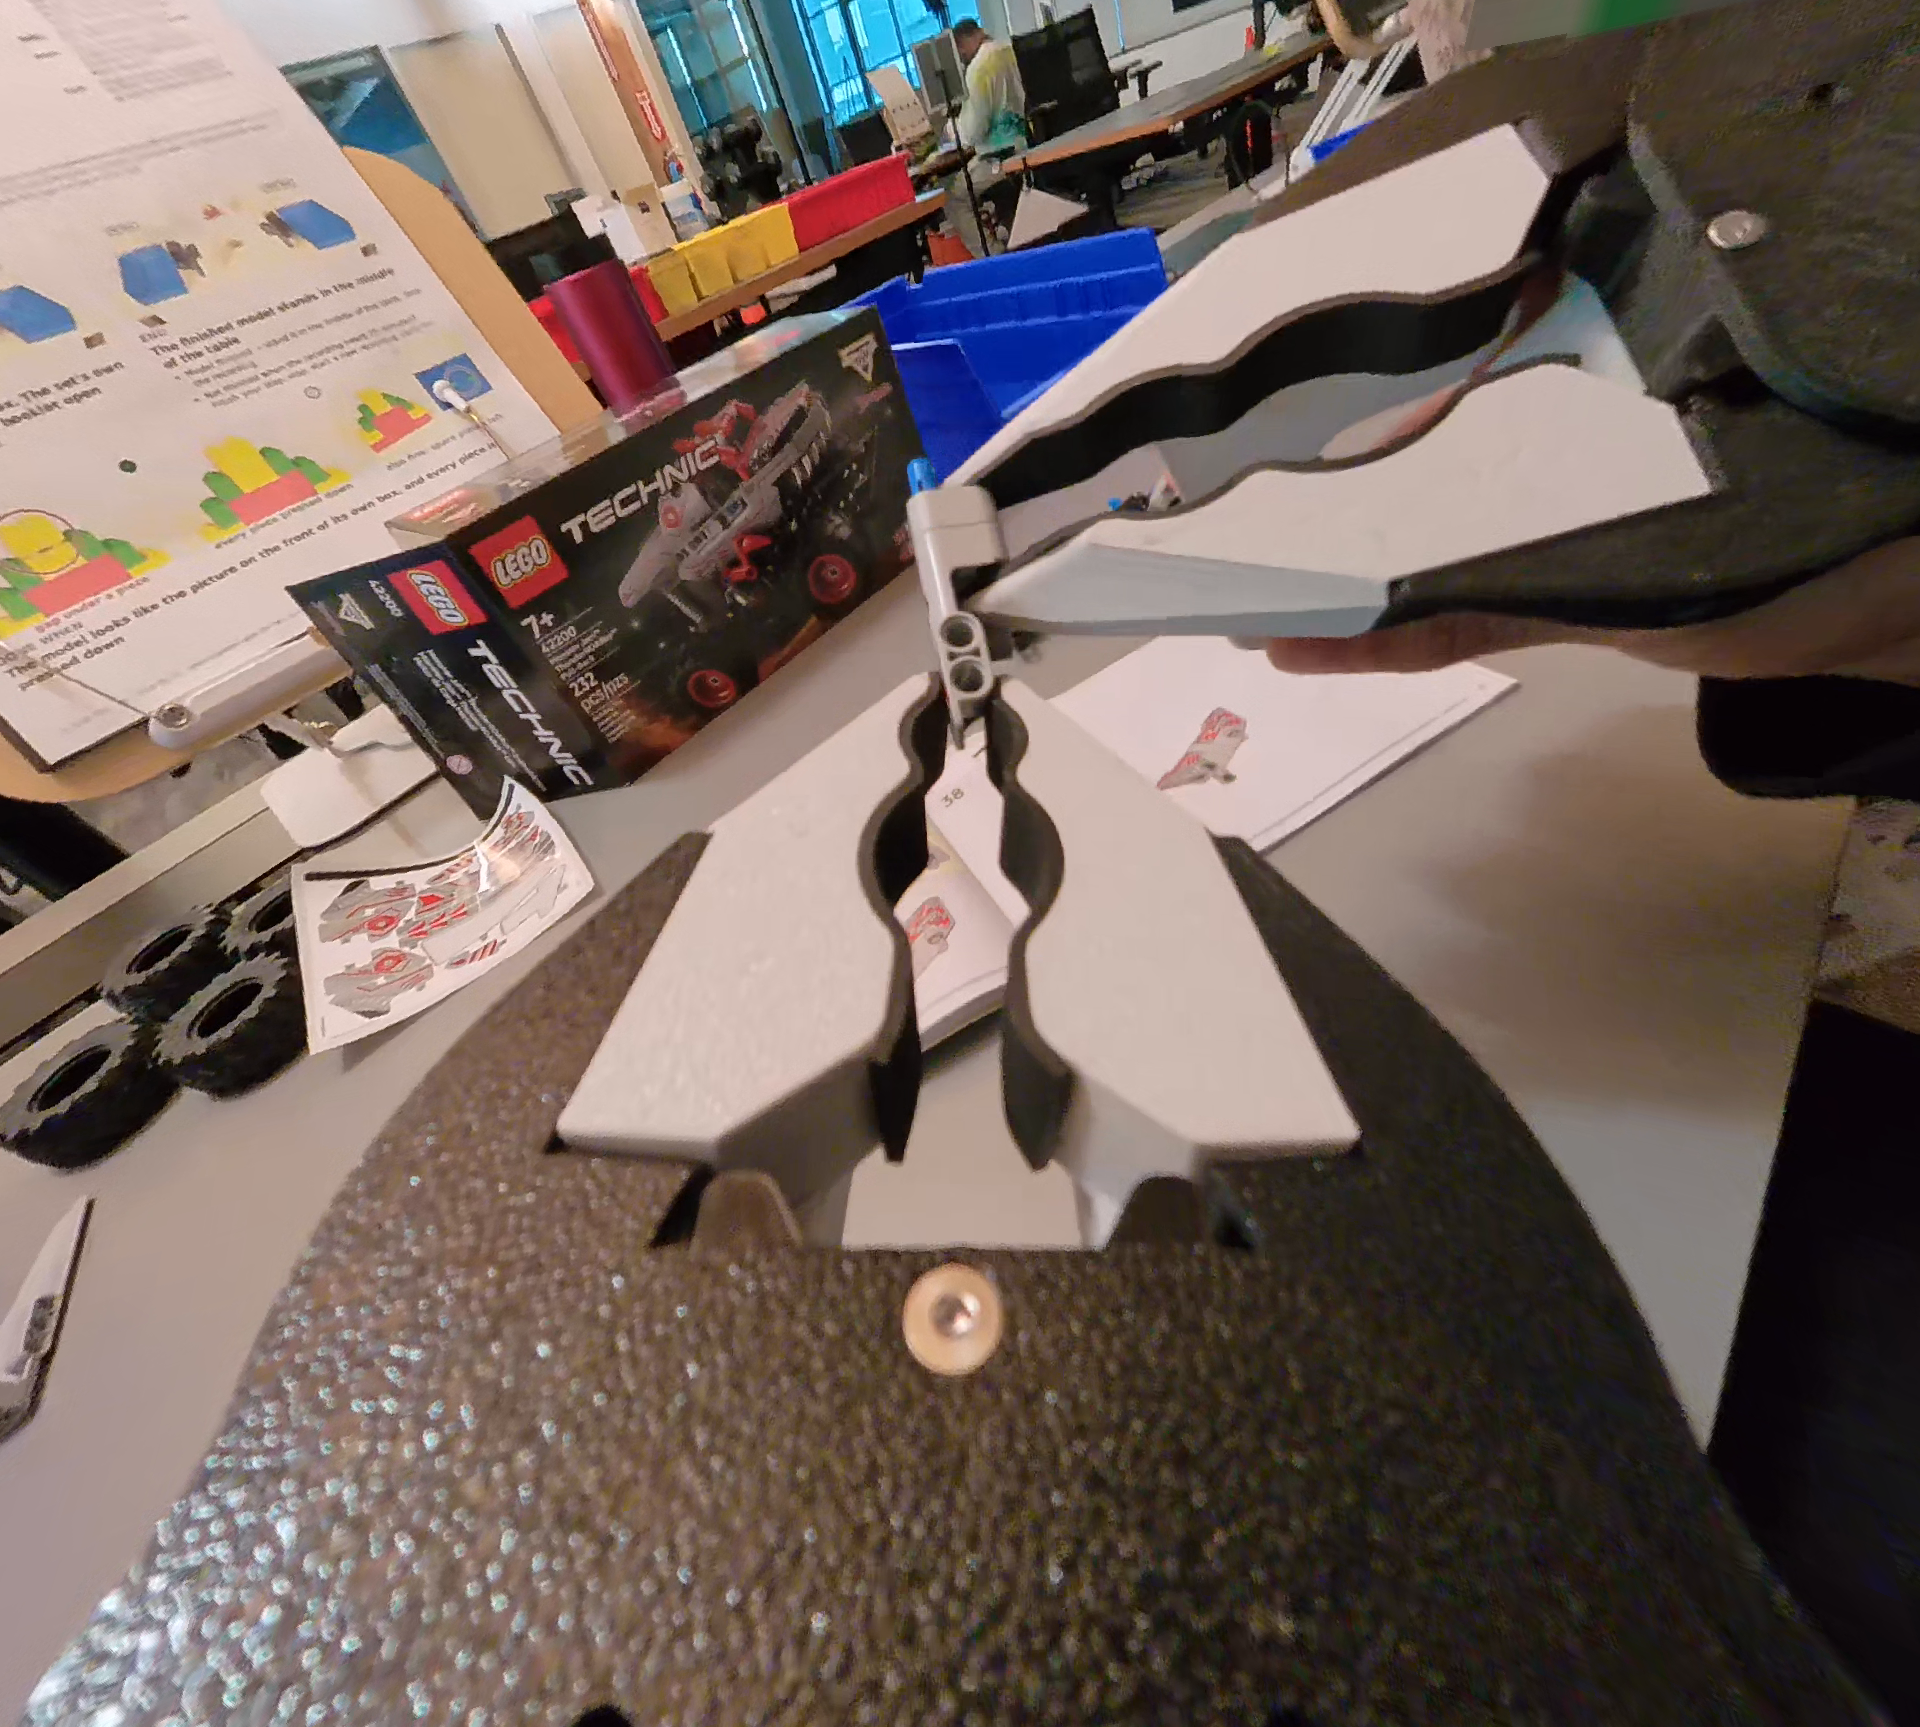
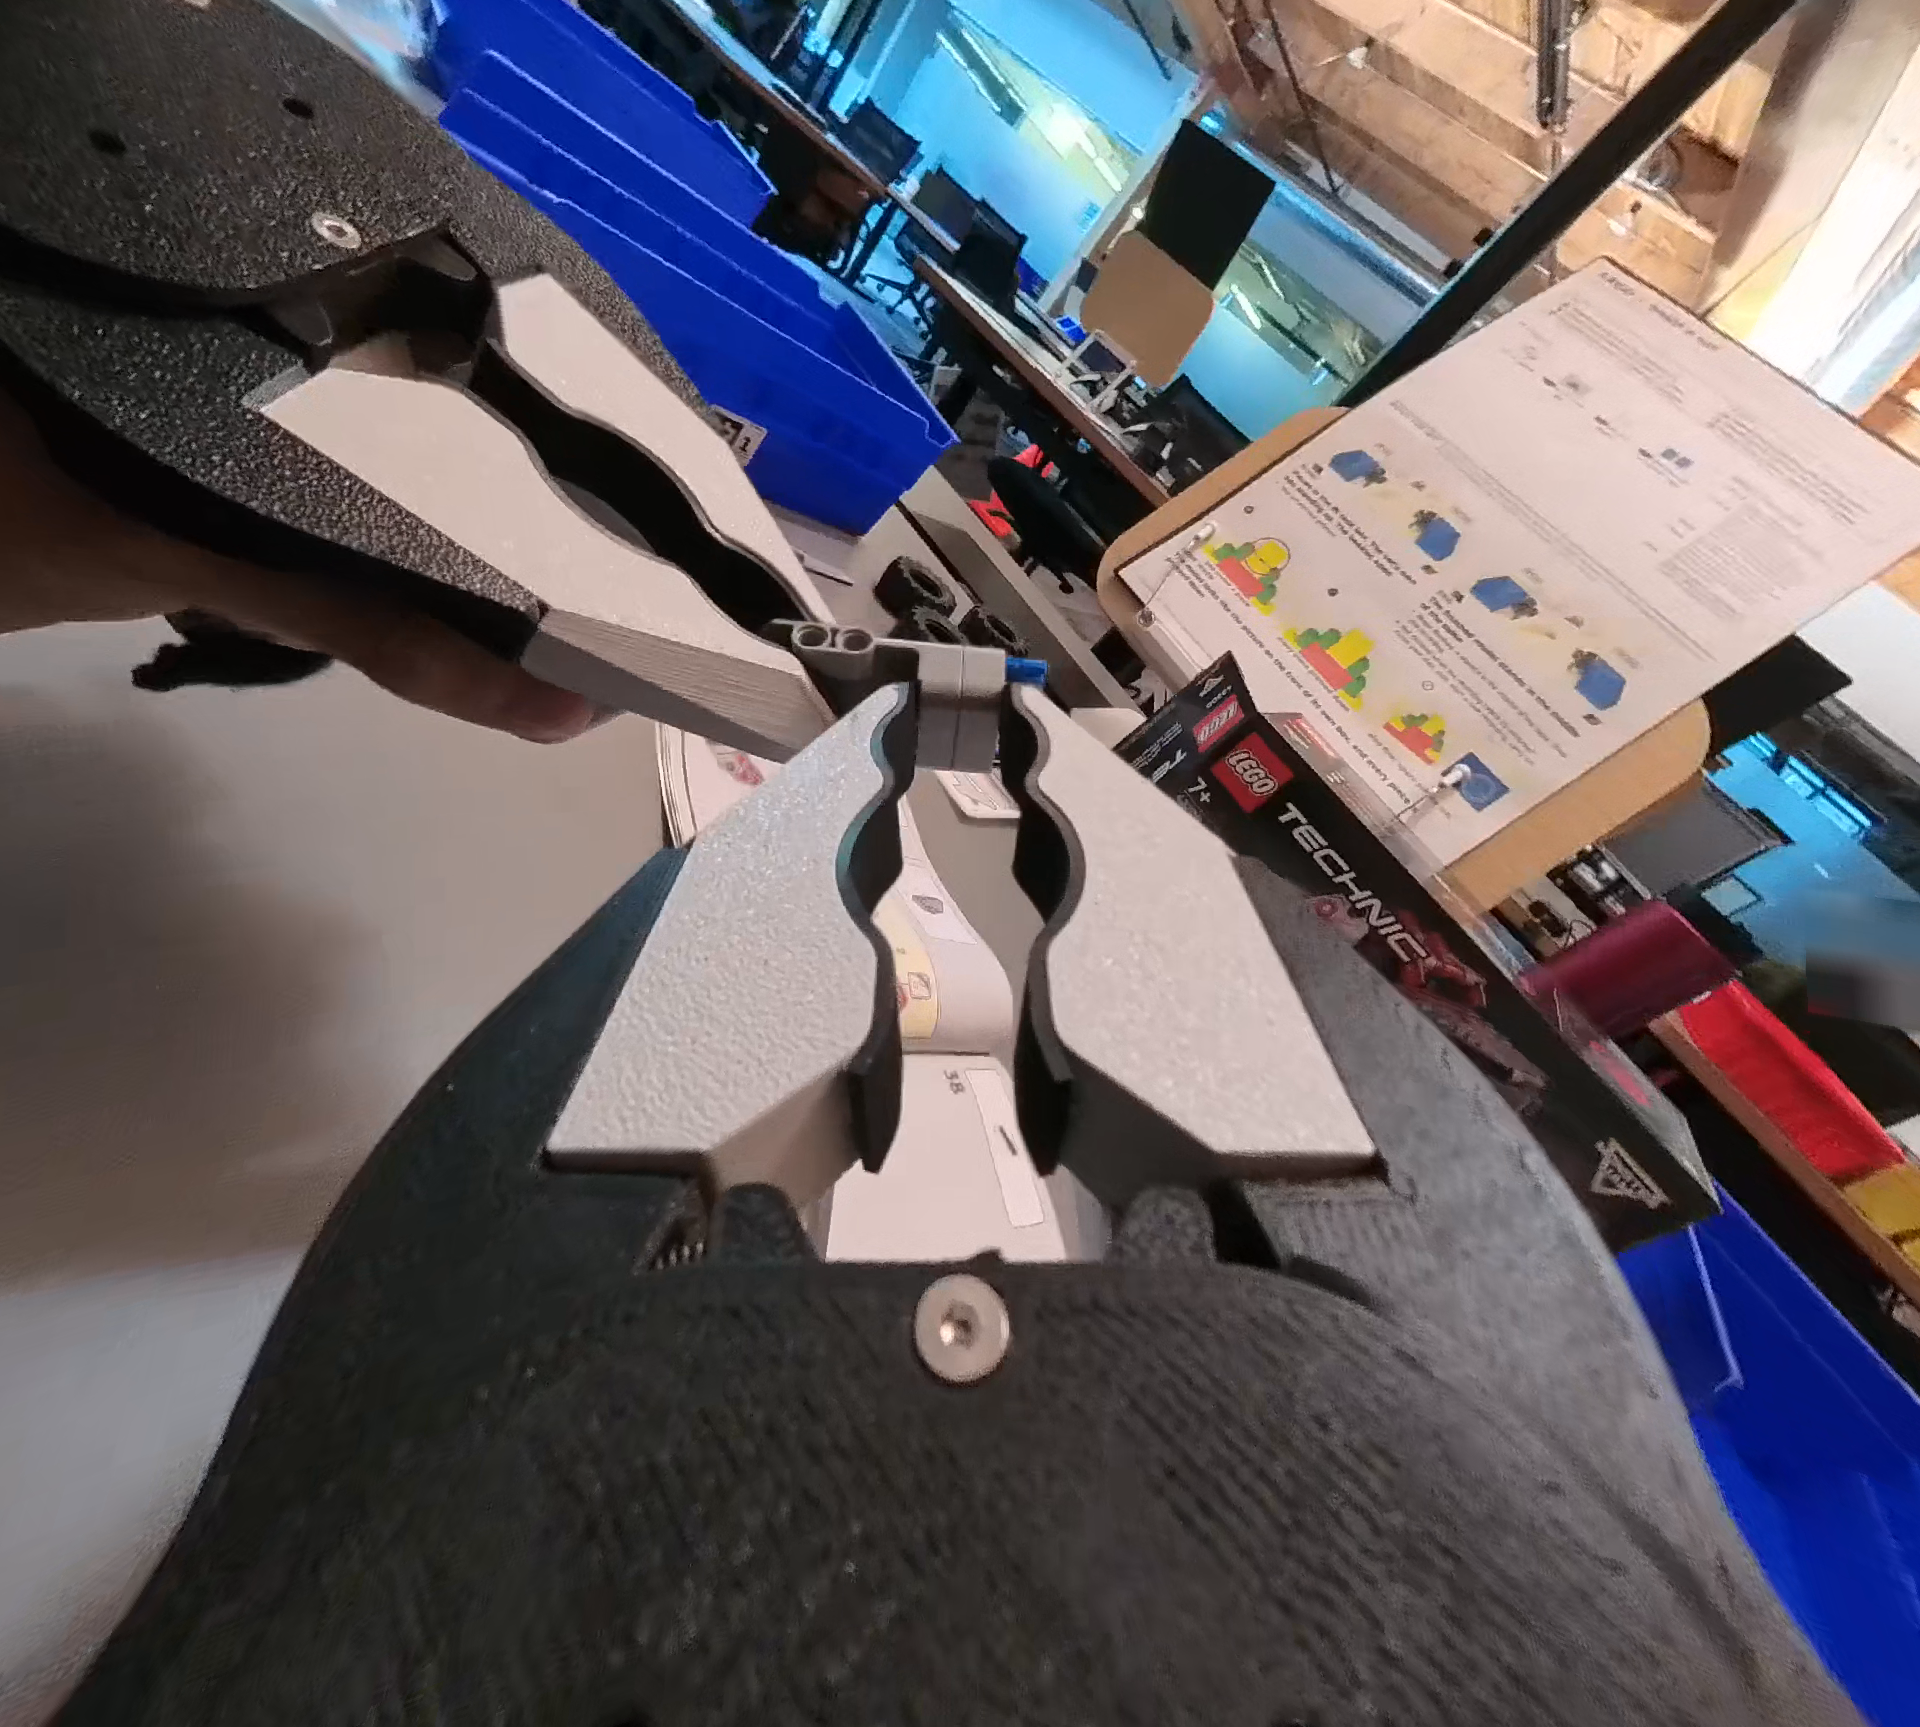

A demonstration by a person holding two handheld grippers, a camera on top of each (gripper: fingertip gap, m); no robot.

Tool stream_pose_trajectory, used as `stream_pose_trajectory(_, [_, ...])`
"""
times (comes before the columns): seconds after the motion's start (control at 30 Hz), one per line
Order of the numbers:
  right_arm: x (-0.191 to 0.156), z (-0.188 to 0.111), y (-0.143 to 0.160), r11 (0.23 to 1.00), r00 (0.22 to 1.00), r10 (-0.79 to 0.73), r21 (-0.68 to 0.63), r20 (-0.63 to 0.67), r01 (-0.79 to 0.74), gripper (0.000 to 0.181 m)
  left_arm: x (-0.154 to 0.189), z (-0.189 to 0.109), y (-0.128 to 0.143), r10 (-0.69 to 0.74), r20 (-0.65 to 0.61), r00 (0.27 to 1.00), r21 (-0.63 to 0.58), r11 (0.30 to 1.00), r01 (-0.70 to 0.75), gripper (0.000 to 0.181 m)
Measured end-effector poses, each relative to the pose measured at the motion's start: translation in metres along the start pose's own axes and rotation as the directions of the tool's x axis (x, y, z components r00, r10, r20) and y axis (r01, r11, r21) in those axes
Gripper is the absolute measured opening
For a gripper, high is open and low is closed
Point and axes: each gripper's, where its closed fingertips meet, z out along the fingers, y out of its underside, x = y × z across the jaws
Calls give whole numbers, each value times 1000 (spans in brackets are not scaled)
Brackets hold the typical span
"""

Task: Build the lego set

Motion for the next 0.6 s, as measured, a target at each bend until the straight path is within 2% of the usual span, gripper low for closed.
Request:
stream_pose_trajectory(0.1, [0, 1, 2, 999, 1000, -16, -37, 1, 16, 14, 0, 2, 1, -21, 3, 1000, 26, 999, 21, 4])
stream_pose_trajectory(0.2, [2, -1, -7, 997, 997, -73, 12, -30, 74, 14, -2, -1, -6, -92, -22, 995, 103, 990, 94, 4])
stream_pose_trajectory(0.33, [14, -6, -13, 998, 997, 20, 53, -71, -16, 28, -8, -4, -10, -206, -56, 977, 151, 965, 213, 4])
stream_pose_trajectory(0.47, [9, -8, -17, 993, 997, 73, 99, -12, -71, 29, -8, -4, -11, -256, -89, 963, 159, 950, 267, 4])
stream_pose_trajectory(0.5, [5, -8, -15, 994, 998, 64, 93, 20, -66, 29, -7, -3, -10, -262, -92, 961, 156, 949, 274, 4])
stream_pose_trajectory(0.6, [7, -8, -6, 998, 999, 38, 49, 8, -38, 26, -6, -2, -7, -261, -94, 961, 141, 952, 273, 4])
